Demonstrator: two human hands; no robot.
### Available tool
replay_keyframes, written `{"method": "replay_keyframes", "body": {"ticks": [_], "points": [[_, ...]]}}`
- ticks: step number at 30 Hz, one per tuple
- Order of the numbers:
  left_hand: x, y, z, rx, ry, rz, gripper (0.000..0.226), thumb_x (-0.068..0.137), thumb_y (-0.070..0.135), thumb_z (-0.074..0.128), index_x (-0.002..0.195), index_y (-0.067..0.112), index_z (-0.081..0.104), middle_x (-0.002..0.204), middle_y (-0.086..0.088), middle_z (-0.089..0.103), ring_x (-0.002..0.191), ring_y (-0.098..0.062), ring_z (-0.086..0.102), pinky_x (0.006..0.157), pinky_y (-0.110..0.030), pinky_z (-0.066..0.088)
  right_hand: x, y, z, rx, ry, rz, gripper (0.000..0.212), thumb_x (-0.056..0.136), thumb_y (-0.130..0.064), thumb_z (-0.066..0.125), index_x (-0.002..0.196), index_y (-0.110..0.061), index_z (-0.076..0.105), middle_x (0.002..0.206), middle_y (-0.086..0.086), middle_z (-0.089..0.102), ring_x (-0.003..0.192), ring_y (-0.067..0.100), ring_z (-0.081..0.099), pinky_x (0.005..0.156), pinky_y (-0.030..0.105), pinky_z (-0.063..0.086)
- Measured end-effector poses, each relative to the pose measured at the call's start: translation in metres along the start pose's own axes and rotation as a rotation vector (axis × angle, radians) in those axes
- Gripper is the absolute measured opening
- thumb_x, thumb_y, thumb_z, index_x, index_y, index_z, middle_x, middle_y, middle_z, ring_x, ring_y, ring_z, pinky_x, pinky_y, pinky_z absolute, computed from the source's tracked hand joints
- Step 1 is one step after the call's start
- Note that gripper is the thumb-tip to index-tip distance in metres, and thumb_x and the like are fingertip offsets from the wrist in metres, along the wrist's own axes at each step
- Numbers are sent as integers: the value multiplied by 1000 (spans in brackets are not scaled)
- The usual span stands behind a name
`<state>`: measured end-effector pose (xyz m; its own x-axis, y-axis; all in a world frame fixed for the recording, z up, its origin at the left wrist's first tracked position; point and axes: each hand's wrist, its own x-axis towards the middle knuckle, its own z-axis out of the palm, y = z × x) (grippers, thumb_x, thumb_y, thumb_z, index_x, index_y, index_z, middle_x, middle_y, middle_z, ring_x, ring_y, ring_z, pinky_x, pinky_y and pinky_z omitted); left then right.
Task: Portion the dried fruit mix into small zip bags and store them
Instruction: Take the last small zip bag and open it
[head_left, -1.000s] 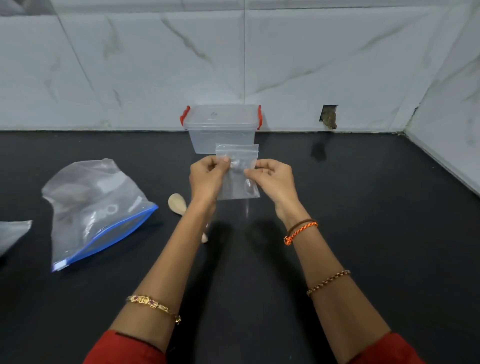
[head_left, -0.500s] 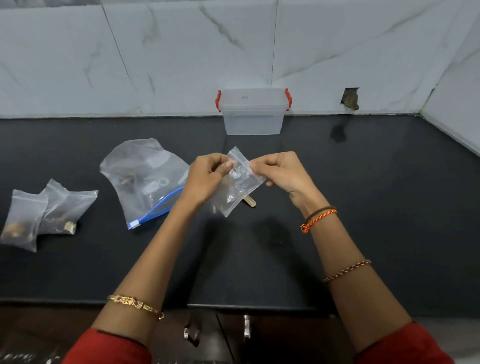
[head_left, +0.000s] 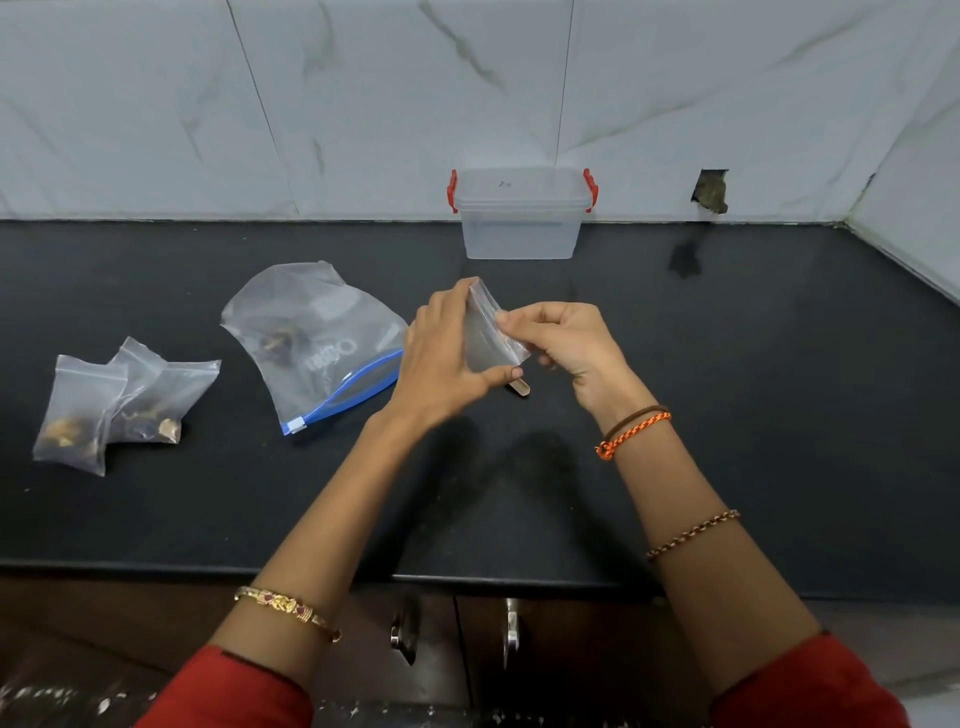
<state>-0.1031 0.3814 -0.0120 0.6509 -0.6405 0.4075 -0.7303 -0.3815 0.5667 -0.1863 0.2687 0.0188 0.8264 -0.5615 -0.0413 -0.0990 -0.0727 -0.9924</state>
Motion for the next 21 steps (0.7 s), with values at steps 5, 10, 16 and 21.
{"method": "replay_keyframes", "body": {"ticks": [5,10,16,21], "points": [[2,-7,-2,-42,-19,75,94,55,64,54,133,14,37,117,-3,46,103,-19,41,87,-30,36,4,-3,-3,-15,-18,54,8,84,-15,66,85,-10,71,59,-5,61,52,1,49,49,13,37],[-1,-5,-7,-145,-42,91,89,58,59,51,133,13,38,114,7,40,105,-12,38,82,-15,31,3,-5,-3,-101,-13,-39,13,77,0,67,89,-5,69,67,-4,61,47,-4,53,44,7,38],[-1,-5,-16,-329,-158,45,74,59,53,56,127,23,48,117,11,50,107,-4,50,88,-6,36,8,-2,-6,-455,-118,-431,15,76,-7,71,73,-22,69,76,-10,62,81,10,57,76,20,46],[5,-2,-25,-489,-300,36,40,63,30,65,102,25,58,96,9,62,91,2,58,83,-11,45,16,-7,-1,-799,-28,-849,15,73,-25,76,87,-23,76,75,-9,41,80,16,34,60,19,29]]}}
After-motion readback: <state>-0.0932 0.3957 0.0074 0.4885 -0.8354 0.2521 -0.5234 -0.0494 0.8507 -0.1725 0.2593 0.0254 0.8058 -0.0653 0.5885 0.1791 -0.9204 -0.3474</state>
